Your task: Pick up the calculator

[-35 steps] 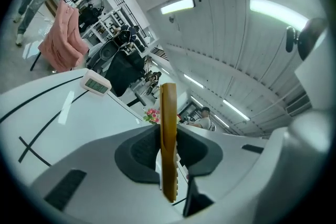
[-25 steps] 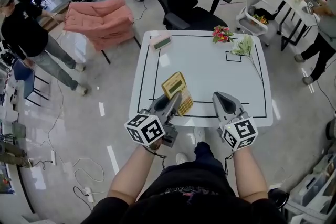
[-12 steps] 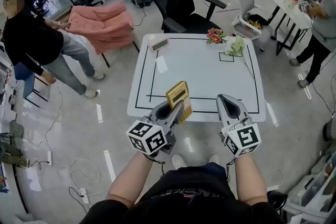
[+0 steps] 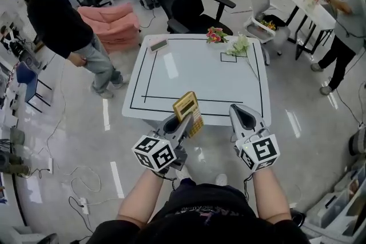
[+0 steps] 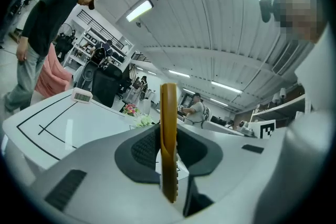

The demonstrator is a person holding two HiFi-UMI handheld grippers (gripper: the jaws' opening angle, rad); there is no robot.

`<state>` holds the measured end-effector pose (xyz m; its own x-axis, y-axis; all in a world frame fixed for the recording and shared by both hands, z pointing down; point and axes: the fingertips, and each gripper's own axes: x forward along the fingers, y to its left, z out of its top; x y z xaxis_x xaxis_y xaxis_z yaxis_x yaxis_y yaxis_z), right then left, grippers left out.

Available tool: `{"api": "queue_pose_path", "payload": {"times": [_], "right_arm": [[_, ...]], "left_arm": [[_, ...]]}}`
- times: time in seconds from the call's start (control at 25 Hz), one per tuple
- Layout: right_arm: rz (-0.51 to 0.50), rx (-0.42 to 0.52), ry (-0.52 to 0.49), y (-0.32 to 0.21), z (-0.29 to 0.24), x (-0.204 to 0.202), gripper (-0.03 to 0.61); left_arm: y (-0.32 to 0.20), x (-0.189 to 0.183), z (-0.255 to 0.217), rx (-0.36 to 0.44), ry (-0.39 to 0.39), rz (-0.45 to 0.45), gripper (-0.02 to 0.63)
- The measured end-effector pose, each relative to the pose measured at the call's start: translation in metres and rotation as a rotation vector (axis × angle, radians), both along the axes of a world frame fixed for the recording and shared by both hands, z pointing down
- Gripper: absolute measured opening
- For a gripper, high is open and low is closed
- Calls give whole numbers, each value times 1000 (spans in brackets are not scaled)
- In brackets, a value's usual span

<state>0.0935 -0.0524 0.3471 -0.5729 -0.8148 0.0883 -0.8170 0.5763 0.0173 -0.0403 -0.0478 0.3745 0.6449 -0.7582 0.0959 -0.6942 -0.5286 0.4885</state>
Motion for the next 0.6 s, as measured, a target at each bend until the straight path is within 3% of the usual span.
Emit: {"api": "queue_pose_path", "payload": {"times": [0.24, 0.6], "right_arm": [[-36, -24, -19, 28, 12, 48, 2], [-111, -12, -37, 55, 12, 72, 2]], "left_arm": [[36, 55, 5, -2, -18, -25, 80], [73, 82, -2, 25, -28, -99, 80]]}}
